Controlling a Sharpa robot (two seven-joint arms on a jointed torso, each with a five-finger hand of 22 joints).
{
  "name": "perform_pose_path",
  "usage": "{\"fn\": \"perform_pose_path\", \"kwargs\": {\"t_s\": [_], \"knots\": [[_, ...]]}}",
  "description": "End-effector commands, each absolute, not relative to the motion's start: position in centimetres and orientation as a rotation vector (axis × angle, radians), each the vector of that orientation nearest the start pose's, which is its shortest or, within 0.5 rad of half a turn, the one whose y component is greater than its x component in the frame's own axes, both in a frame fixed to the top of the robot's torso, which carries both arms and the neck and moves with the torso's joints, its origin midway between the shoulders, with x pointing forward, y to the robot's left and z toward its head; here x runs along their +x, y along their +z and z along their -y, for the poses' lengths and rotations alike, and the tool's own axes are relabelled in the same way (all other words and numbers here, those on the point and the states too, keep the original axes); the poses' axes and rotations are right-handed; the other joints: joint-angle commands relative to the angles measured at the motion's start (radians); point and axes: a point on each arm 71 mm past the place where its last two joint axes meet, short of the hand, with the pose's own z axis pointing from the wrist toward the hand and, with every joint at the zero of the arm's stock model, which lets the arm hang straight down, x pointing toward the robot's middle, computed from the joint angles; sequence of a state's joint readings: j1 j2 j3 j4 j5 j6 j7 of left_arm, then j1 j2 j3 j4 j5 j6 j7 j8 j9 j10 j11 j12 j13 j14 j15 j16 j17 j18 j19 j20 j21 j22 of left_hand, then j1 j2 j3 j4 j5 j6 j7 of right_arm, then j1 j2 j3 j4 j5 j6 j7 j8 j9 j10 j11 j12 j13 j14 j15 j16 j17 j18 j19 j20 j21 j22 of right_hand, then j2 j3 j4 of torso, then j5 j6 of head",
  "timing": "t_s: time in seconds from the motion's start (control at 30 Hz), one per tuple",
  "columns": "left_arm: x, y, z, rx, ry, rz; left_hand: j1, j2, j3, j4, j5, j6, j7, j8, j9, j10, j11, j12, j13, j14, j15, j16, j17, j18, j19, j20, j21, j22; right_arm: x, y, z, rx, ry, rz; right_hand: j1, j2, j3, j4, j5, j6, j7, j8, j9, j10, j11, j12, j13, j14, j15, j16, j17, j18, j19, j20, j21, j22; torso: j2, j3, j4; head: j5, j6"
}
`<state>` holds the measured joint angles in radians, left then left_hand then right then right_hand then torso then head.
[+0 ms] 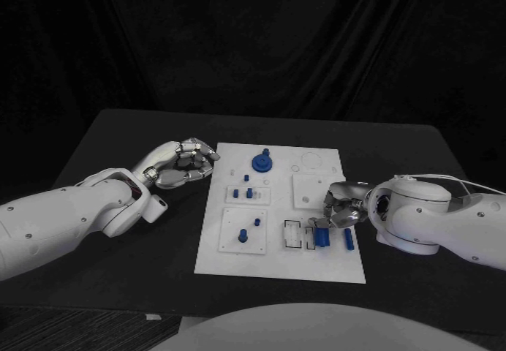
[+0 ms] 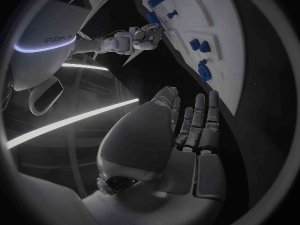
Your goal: Assemble the parts on the task board
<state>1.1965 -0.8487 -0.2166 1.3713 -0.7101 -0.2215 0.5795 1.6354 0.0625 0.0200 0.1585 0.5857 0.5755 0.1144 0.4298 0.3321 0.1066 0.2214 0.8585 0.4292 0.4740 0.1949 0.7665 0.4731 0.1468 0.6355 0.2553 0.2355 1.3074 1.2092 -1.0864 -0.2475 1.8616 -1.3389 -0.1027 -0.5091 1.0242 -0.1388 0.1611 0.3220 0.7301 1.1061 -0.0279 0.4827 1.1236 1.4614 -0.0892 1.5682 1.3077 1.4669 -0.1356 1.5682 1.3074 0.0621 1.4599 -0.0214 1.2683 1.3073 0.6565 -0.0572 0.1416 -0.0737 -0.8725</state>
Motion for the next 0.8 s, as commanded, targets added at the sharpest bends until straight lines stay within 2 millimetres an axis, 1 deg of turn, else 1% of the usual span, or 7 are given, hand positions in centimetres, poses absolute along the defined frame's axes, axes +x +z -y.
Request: {"fn": "perform_pose_path", "kwargs": {"t_s": [0.03,0.13,0.27,0.43,0.7,0.8], "knots": [[47.3,-23.4,-23.4,-0.226,-1.369,-1.643,0.001,0.011,0.007,-0.002,0.006,-0.003,0.002,-0.005,-0.001,0.0,0.005,-0.005,-0.002,0.007,-0.001,-0.004,-0.001,-0.014,-0.002,-0.007,0.006,0.014,38.2,-24.7,24.0,0.028,0.354,-2.189,0.006,0.005,0.047,-0.043,-0.007,-0.008,-0.01,0.002,0.001,0.109,-0.01,0.003,0.263,0.102,-0.009,-0.003,0.254,0.004,0.0,-0.008,-0.004,0.176,0.0,0.0002,-0.0007,0.003,0.0],[47.3,-23.4,-23.4,-0.226,-1.368,-1.644,0.001,0.011,0.007,-0.002,0.006,-0.003,0.002,-0.005,-0.001,0.0,0.005,-0.005,-0.002,0.007,-0.001,-0.004,-0.001,-0.014,-0.002,-0.007,0.006,0.014,38.2,-24.7,23.8,0.045,0.366,-2.203,0.006,0.006,0.047,-0.042,-0.024,-0.009,-0.009,-0.003,0.004,0.109,-0.009,0.003,0.263,0.101,-0.009,-0.004,0.253,0.004,0.0,-0.008,-0.006,0.175,0.0,0.0002,-0.0013,0.003,0.0],[47.3,-23.5,-23.4,-0.227,-1.367,-1.646,0.001,0.011,0.007,-0.002,0.006,-0.003,0.002,-0.005,-0.001,0.0,0.005,-0.005,-0.002,0.007,-0.001,-0.004,-0.001,-0.014,-0.002,-0.007,0.006,0.014,38.3,-24.5,23.5,0.084,0.391,-2.234,0.006,0.008,0.047,-0.041,-0.045,-0.008,-0.008,-0.009,0.008,0.109,-0.009,0.003,0.263,0.102,-0.009,-0.004,0.253,0.004,0.0,-0.007,-0.005,0.176,0.0,0.0004,0.0007,0.001,0.0],[47.4,-23.5,-23.3,-0.227,-1.367,-1.647,0.001,0.011,0.007,-0.002,0.006,-0.003,0.002,-0.005,-0.001,0.0,0.005,-0.005,-0.002,0.007,-0.001,-0.004,-0.001,-0.014,-0.002,-0.007,0.006,0.014,38.5,-24.3,22.9,0.091,0.416,-2.245,0.006,0.009,0.047,-0.042,-0.051,-0.008,-0.008,-0.011,0.009,0.109,-0.008,0.003,0.263,0.102,-0.009,-0.003,0.254,0.005,-0.001,-0.007,-0.007,0.175,-0.001,0.0008,-0.001,0.002,0.0],[47.4,-23.5,-23.1,-0.226,-1.37,-1.65,0.001,0.011,0.008,-0.003,0.006,-0.004,0.003,-0.006,-0.002,0.0,0.005,-0.005,-0.002,0.008,-0.002,-0.004,-0.002,-0.015,-0.002,-0.008,0.008,0.016,38.8,-24.4,21.8,0.088,0.448,-2.272,0.006,0.01,0.048,-0.041,-0.053,-0.008,-0.008,-0.012,0.009,0.109,-0.008,0.003,0.263,0.102,-0.009,-0.003,0.254,0.004,0.0,-0.007,-0.007,0.175,-0.001,0.0007,0.0001,-0.001,0.0],[47.4,-23.5,-23.1,-0.225,-1.37,-1.651,0.001,0.011,0.008,-0.003,0.006,-0.004,0.003,-0.006,-0.002,0.0,0.005,-0.005,-0.002,0.008,-0.002,-0.004,-0.002,-0.015,-0.002,-0.008,0.008,0.016,38.9,-24.5,21.4,0.081,0.455,-2.279,0.006,0.014,0.05,-0.041,-0.058,-0.01,-0.007,-0.018,0.008,0.109,-0.008,0.003,0.263,0.102,-0.008,-0.003,0.254,0.005,-0.001,-0.007,-0.009,0.174,-0.001,0.0002,-0.0003,-0.002,0.0]]}}
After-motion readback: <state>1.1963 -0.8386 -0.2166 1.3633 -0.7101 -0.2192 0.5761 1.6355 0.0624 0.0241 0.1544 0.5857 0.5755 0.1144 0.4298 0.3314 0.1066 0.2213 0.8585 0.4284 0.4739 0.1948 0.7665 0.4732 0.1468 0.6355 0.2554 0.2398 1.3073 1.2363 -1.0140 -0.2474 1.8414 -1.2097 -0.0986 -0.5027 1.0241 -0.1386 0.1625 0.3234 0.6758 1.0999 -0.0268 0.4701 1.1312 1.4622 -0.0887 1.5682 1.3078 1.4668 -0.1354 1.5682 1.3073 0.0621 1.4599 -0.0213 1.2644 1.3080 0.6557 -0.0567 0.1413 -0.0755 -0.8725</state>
